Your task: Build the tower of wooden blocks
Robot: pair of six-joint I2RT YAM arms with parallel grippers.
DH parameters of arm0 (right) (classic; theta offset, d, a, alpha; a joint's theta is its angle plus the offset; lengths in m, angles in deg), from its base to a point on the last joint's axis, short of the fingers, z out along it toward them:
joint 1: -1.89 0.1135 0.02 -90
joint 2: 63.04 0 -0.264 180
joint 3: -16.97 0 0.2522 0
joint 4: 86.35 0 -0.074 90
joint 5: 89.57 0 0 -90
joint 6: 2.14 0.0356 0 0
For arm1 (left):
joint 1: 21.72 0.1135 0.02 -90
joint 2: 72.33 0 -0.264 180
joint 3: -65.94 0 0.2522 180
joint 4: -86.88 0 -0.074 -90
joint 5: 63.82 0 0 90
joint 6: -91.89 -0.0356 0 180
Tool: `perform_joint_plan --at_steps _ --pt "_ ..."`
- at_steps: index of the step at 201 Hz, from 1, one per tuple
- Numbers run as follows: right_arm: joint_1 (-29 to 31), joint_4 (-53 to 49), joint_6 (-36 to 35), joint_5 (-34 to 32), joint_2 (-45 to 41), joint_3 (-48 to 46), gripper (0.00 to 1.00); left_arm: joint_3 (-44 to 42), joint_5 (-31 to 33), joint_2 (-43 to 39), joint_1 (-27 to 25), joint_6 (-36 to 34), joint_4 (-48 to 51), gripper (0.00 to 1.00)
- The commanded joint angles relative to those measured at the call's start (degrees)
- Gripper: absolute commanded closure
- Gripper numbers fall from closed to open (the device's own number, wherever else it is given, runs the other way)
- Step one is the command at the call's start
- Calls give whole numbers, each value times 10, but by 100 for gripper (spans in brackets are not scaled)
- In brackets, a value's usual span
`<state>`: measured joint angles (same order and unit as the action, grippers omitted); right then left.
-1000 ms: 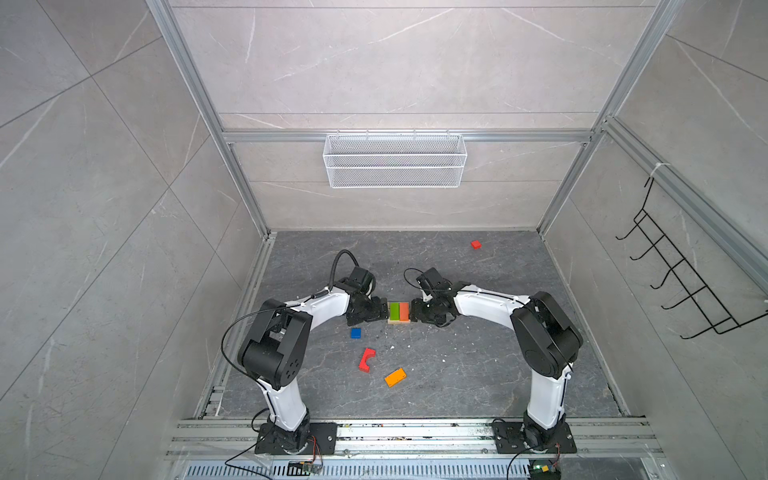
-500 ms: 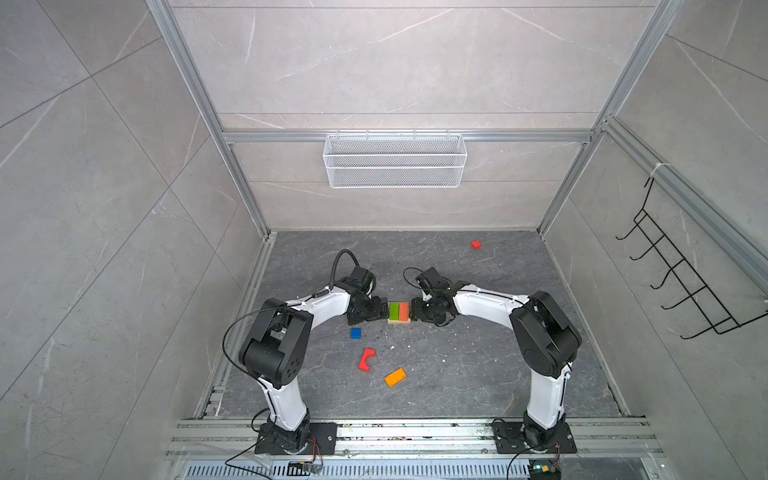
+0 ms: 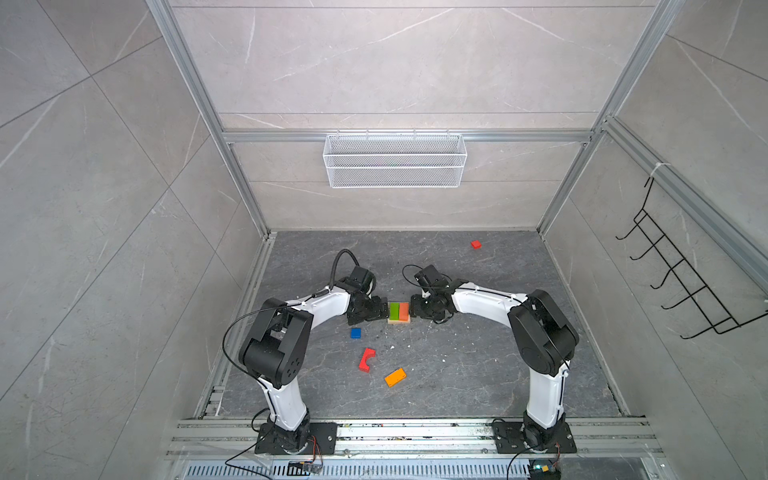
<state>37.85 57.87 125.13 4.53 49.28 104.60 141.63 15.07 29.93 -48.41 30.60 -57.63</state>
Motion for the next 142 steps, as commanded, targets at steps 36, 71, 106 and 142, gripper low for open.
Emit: perform_joint_plan --at_steps 36,71,106,142 --pt "-3 -4 -7 -4 21 23 58 12 -10 10 1 1 1 7" --pt "-3 -8 -12 -6 26 29 58 13 -12 12 1 0 1 7" --pt "-3 -3 -14 -6 25 28 58 14 -12 13 1 -1 2 7" --pt "-3 -1 -15 -7 26 29 59 16 -12 14 1 -1 2 7"
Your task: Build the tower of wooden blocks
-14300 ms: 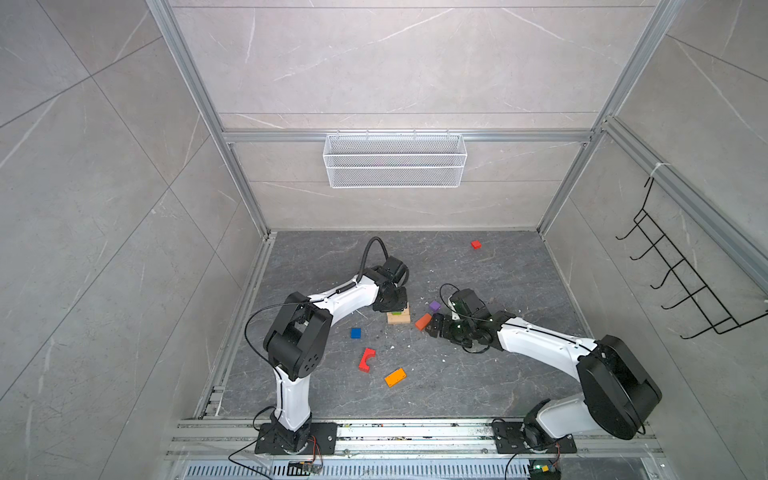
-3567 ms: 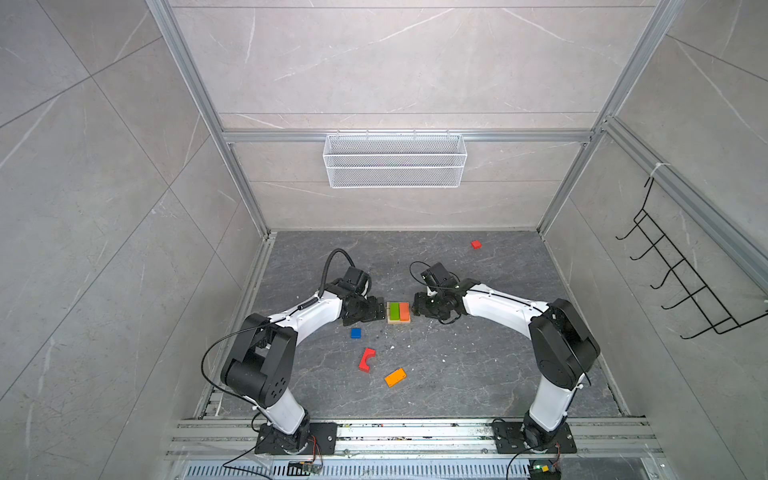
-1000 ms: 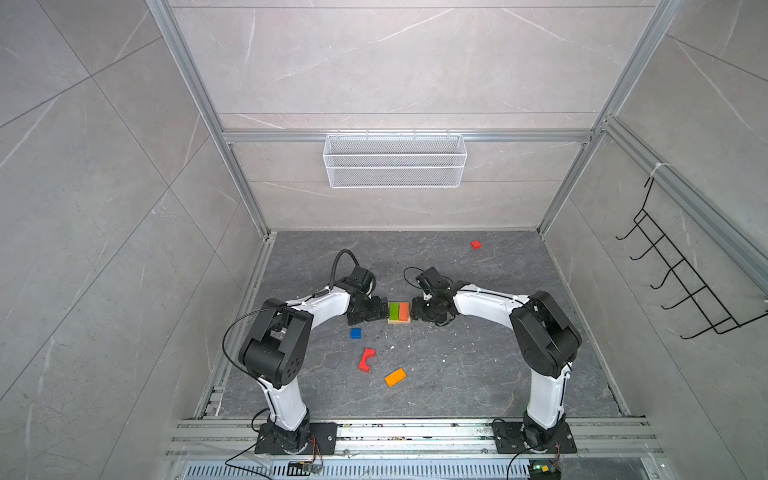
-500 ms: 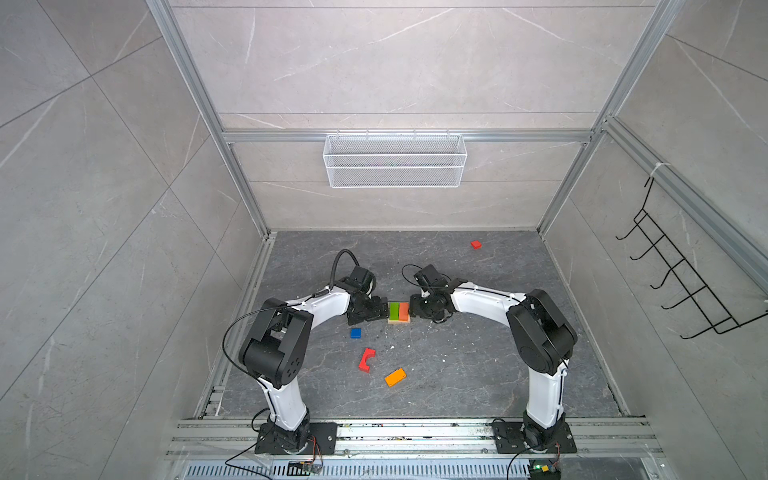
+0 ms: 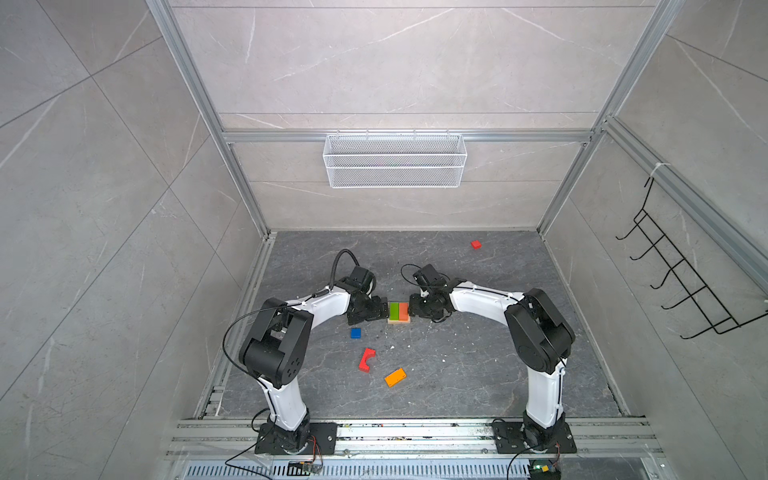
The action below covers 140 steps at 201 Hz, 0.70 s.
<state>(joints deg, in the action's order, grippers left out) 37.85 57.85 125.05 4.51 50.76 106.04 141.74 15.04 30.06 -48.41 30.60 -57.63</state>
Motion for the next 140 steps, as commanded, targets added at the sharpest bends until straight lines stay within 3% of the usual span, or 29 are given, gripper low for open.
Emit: perform_joint_plan --at_steps 1,140 --pt "-4 -1 -15 -7 12 15 59 15 -12 13 1 -1 2 7" --pt "-4 -1 -10 -21 -1 5 59 25 -10 -27 1 -1 5 6"
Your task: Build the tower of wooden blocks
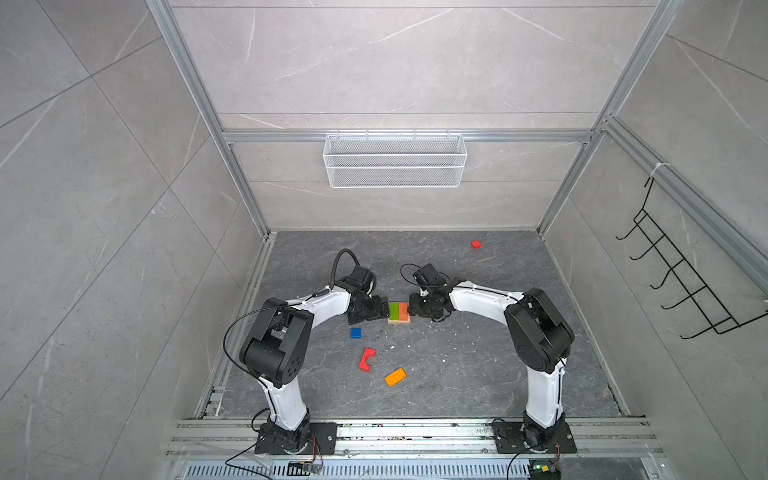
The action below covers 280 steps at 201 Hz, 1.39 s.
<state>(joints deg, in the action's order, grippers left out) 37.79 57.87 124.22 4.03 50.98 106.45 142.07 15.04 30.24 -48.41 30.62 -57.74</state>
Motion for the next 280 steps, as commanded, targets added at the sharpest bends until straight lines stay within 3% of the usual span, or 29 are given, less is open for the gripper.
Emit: perform_joint_plan --at_steps 1,100,280 --pt "-3 -1 -2 -16 -4 1 59 22 -9 -29 1 -1 6 6" --pt "-5 5 -7 -18 -12 -7 58 11 43 -65 3 -15 41 5" --pt "-6 6 -6 -15 -5 1 59 -2 24 -15 2 -10 22 6"
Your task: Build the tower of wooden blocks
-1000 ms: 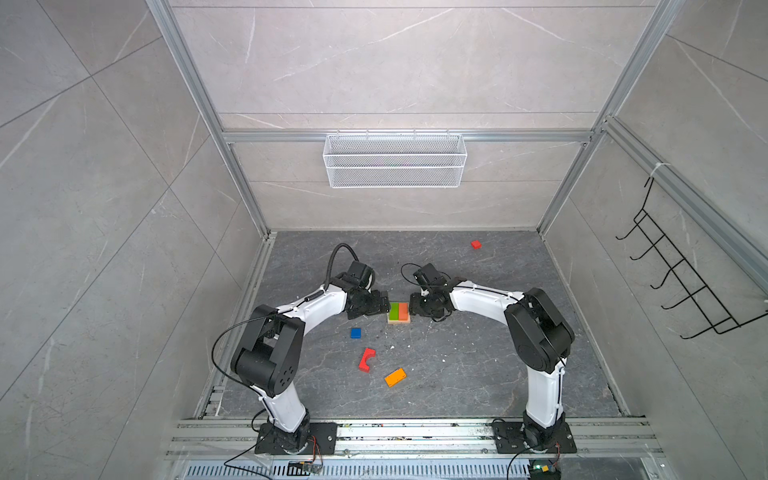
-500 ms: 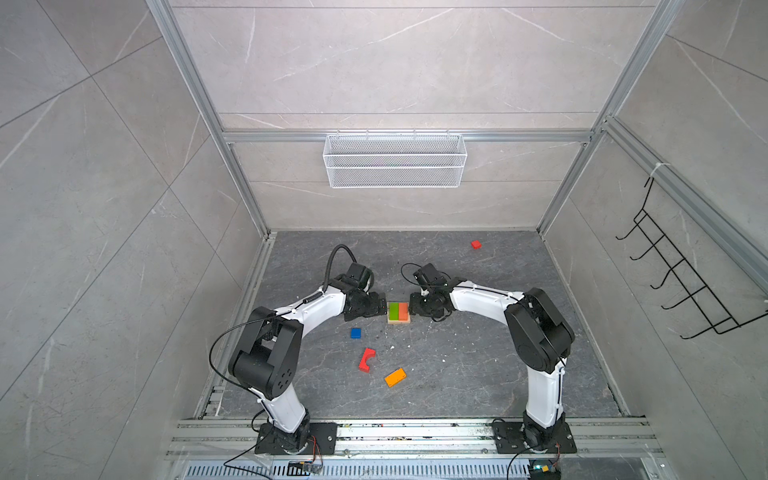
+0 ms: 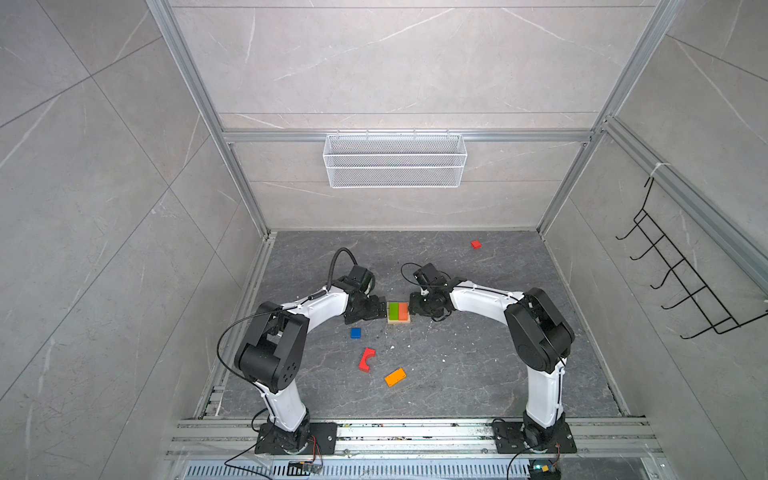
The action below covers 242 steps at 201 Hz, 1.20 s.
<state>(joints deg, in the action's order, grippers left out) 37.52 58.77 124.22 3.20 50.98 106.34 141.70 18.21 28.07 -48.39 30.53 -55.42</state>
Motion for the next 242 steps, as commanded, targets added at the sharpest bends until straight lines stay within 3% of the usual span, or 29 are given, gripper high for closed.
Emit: perform_joint_plan --at_steps 1,242 --pt "-3 -3 -6 -7 -4 2 59 1 -8 6 1 -10 -1 6" --pt "-2 10 -12 8 -6 1 59 13 -21 34 -7 -6 -5 6"
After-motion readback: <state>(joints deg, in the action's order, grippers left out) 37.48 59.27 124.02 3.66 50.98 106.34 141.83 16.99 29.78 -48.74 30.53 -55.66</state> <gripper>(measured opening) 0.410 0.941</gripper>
